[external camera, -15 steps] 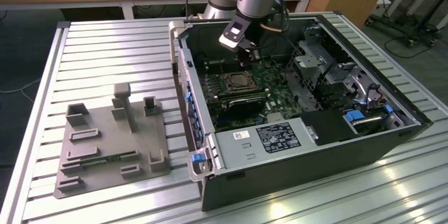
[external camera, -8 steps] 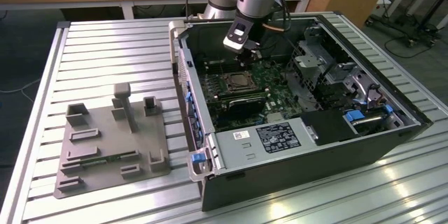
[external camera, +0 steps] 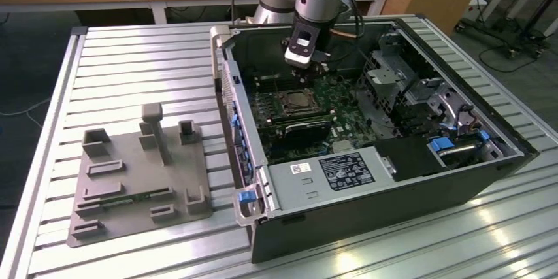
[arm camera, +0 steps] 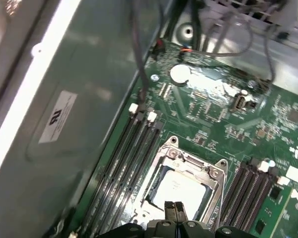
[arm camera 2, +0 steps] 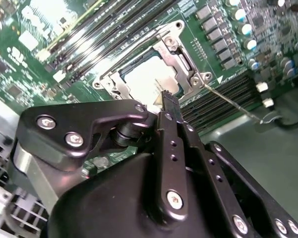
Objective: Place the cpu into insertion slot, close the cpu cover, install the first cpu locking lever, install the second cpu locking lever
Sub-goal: 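Install the first cpu locking lever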
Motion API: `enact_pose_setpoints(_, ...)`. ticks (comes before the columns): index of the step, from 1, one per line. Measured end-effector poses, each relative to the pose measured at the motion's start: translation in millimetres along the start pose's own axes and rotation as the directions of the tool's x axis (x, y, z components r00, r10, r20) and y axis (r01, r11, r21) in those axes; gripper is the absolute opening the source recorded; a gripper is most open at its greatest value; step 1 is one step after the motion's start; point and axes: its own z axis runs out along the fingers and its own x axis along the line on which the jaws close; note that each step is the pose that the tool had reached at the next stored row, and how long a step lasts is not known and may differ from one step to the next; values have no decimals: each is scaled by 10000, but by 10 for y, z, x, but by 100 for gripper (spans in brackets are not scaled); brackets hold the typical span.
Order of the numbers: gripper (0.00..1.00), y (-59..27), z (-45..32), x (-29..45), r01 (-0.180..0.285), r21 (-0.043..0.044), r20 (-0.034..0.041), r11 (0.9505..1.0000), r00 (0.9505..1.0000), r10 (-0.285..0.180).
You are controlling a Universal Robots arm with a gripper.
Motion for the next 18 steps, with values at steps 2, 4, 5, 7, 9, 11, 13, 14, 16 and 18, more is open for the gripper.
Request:
enact_pose_setpoints(2, 11, 0, -1, 0, 359, 13, -7, 9994, 9994, -359)
enact_pose_setpoints(4, 11, 0, -1, 0, 719, 28, -10, 9974, 9974, -719)
enact_pose_setpoints(5, 11, 0, -1, 0, 897, 33, -16, 9960, 9960, -897)
enact_pose_setpoints(7, 11, 0, 0, 0, 1270, 40, -31, 9919, 9919, -1270)
enact_pose_setpoints(9, 11, 0, 0, 0, 1626, 48, -45, 9867, 9867, -1626)
enact_pose_setpoints(11, 11, 0, 1, 0, 1980, 55, -59, 9802, 9802, -1980)
enact_pose_setpoints(13, 11, 0, 1, 0, 2332, 61, -74, 9724, 9724, -2331)
enact_pose_setpoints(14, 11, 0, 1, 0, 2513, 65, -82, 9679, 9679, -2513)
enact_pose_setpoints(16, 11, 0, 2, 0, 2781, 68, -93, 9605, 9605, -2780)
enact_pose_setpoints(18, 11, 0, 1, 0, 2874, 70, -97, 9578, 9578, -2873)
